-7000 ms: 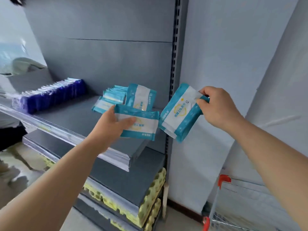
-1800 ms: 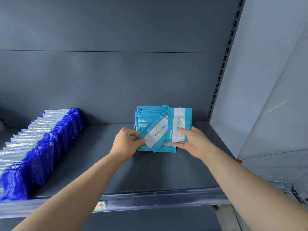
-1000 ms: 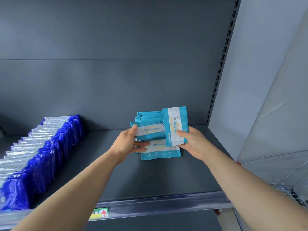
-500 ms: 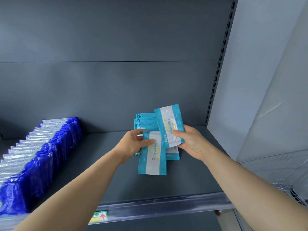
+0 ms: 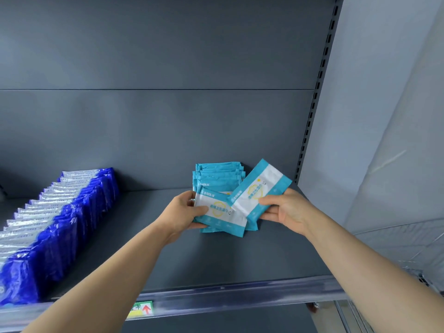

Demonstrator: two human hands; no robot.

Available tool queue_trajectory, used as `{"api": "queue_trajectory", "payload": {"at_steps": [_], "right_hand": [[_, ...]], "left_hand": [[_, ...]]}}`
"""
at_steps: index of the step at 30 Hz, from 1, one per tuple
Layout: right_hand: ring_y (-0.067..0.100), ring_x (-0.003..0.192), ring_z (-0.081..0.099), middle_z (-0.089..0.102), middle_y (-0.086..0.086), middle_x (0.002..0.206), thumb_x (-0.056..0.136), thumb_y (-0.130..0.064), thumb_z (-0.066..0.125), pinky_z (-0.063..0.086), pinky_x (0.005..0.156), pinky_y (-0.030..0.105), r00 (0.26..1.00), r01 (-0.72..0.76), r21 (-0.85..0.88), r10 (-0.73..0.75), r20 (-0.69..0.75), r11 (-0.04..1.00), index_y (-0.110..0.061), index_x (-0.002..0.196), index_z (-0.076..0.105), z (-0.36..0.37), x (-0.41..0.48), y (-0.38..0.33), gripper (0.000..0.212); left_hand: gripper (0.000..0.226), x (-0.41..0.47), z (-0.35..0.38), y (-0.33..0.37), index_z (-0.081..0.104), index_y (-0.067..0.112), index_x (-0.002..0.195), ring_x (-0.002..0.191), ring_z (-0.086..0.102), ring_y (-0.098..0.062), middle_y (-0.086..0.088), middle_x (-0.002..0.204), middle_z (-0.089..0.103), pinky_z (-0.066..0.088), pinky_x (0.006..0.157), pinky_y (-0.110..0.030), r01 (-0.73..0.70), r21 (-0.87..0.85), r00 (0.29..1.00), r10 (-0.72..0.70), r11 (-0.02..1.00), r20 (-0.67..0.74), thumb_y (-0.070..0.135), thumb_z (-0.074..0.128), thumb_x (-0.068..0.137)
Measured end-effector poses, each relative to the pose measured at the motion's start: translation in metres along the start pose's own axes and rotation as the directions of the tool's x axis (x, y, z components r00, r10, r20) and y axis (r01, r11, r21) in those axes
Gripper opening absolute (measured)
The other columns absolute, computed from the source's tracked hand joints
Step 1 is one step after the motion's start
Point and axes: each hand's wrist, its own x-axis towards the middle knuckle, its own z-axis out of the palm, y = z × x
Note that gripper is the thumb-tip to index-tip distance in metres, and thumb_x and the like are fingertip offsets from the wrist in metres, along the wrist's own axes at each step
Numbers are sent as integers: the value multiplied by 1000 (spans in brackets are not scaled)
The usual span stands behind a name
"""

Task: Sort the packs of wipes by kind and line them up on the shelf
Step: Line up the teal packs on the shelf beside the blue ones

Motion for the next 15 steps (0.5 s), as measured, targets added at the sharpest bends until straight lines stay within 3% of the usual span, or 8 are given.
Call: {"api": "queue_trajectory", "payload": {"at_steps": [2, 4, 7, 10, 12, 15], "right_hand": [[28, 96, 70, 72, 11, 108, 83, 9, 62, 57, 84, 46, 999, -41, 15, 41, 18, 999, -7, 115, 59, 5, -1, 7, 36], [19, 85, 71, 74, 6, 99, 80, 2, 70, 58, 73, 35, 996, -65, -115, 58, -63, 991, -10, 110, 63, 11, -2, 15, 33], [9, 60, 53, 70, 4, 86, 74, -6, 78, 44, 51, 21, 982, -77, -257, 29, -187, 963, -12, 98, 67, 16, -2, 25, 27], [18, 70, 68, 71, 15, 96, 79, -6, 75, 58, 61, 26, 985, -78, -89, 63, -160, 993, -3, 104, 66, 23, -2, 27, 28], [25, 80, 72, 70, 20, 102, 84, -5, 69, 60, 69, 32, 988, -110, -28, 106, -113, 994, 0, 109, 62, 28, -3, 26, 27], [28, 82, 72, 69, 23, 104, 83, -4, 69, 60, 70, 33, 986, -163, -55, 161, -30, 985, 3, 110, 61, 31, -6, 26, 29]], "left_hand": [[17, -2, 6, -3, 59, 5, 106, 80, 71, -15, -10, 107, 71, 56, 60, -23, -34, 24, 999, 35, 999, -23, 1, 62, 90], [15, -2, 9, -7, 59, 5, 103, 71, 70, -11, -9, 103, 71, 53, 55, -20, -56, 50, 997, 59, 997, -54, 1, 63, 89], [11, -5, 10, -10, 56, 8, 99, 81, 71, -17, -9, 105, 70, 59, 70, -32, -30, 43, 996, 34, 999, -82, 2, 60, 91], [11, -8, 12, -9, 52, 9, 97, 94, 69, -24, -9, 108, 69, 55, 89, -45, 10, -35, 999, -12, 999, -52, 4, 59, 91], [28, -12, 13, -9, 53, 13, 99, 93, 70, -19, -1, 104, 71, 57, 86, -41, -33, 40, 999, 33, 999, -17, 14, 75, 82], [55, -15, 15, -12, 53, 18, 105, 89, 68, -11, 7, 101, 69, 55, 74, -27, -71, 294, 994, 91, 953, -55, 25, 89, 65]]}}
